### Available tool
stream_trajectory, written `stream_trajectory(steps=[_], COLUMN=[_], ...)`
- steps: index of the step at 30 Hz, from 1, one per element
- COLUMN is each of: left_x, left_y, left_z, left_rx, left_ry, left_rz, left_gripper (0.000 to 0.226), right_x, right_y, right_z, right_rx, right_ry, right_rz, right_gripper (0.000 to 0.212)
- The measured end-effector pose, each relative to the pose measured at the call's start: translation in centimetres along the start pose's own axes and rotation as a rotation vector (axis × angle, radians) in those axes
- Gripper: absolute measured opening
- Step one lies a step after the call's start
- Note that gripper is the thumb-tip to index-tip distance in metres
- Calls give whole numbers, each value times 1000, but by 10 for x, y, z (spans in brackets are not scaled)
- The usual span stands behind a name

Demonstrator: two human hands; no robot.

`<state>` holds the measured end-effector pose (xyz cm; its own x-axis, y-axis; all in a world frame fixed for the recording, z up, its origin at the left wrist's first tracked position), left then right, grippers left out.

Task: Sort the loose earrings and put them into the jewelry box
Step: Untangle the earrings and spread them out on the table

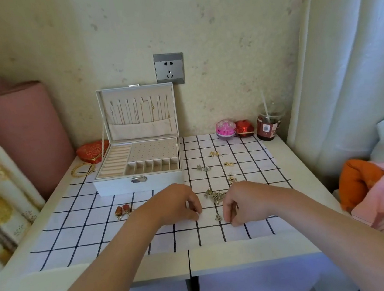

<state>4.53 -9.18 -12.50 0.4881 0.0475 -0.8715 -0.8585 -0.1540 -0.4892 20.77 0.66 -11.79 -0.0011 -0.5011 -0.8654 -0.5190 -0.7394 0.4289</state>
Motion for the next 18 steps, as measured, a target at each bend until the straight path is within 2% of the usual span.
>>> stream_trajectory(steps=[3,5,9,11,18], left_x=[-4,-8,-13,-11,-17], left_y=[7,15,28,28,17], left_z=[3,6,11,12,13], left_rx=[-36,-67,-111,-111,-96], left_ry=[-45,-90,-143,-124,-113], left_rz=[-10,7,24,38,109], left_gripper=[12,13,15,16,33], right_x=[-4,-13,-33,-34,-18], right_y=[2,0,-10,-9,5], right_z=[1,5,18,25,59], right_rx=[5,9,14,-10,-103], right_ry=[53,14,-292,-378,-369], right_rz=[55,86,38,-9,-149], right_gripper=[29,32,19,17,16])
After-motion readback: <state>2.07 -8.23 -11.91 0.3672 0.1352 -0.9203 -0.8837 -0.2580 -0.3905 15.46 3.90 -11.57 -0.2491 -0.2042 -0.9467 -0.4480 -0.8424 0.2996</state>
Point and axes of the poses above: each hand's wrist, its own z-axis towards the middle knuckle, its own x-axis out of the palm, y = z × x, the point moved 4 cm from there along z, towards the middle knuckle, and after that the axes turned 8 degrees about -y, right-handed, at the moved point
